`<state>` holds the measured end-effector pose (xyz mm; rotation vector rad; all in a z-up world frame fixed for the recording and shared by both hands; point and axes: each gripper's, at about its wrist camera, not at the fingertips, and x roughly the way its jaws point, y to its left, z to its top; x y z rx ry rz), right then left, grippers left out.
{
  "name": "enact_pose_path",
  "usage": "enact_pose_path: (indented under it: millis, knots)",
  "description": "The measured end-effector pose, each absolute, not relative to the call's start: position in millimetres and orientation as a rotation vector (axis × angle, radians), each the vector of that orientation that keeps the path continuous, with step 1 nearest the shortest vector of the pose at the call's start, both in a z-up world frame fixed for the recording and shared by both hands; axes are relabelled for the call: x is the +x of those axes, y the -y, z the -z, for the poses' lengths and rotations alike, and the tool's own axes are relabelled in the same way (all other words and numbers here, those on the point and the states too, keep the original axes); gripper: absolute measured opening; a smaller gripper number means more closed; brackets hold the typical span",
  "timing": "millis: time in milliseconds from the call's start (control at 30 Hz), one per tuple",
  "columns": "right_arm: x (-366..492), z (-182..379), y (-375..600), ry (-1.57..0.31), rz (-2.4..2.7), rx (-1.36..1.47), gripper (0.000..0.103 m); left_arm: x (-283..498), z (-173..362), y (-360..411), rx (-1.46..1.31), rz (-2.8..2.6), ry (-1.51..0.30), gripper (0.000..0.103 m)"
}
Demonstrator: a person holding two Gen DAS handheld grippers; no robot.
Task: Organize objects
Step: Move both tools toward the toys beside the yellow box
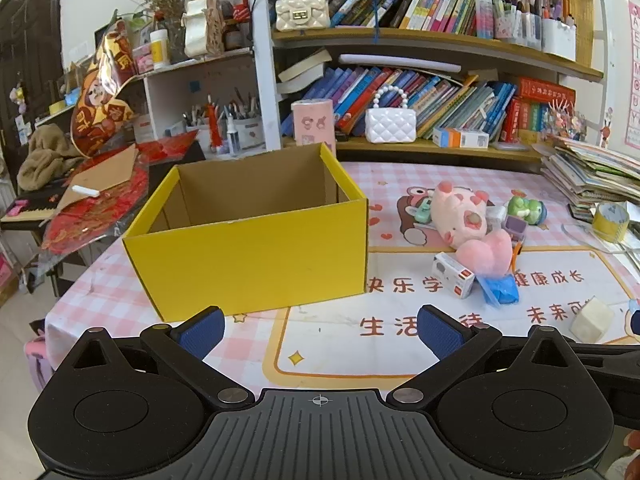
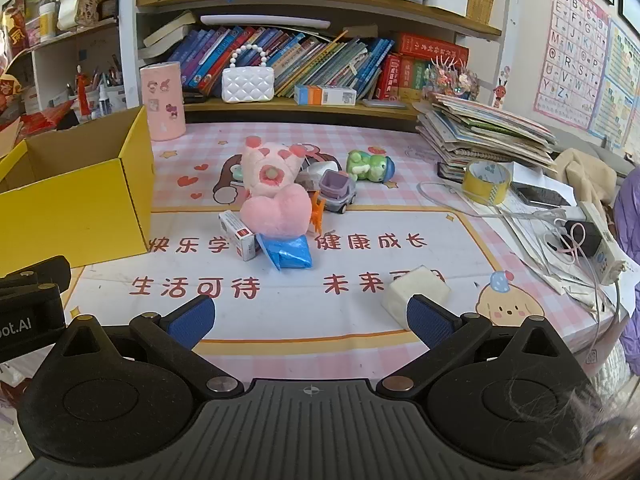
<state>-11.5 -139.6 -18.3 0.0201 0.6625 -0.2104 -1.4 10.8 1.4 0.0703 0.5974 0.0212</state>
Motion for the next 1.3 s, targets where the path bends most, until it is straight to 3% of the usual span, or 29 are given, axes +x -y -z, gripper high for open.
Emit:
enact_pose_path:
  millis: [1300]
  knots:
    - [-17.1, 17.0, 179.7, -0.711, 0.303, 0.09, 0.103, 4.0, -3.5, 17.1, 0.047, 0.07, -0.597, 0.103]
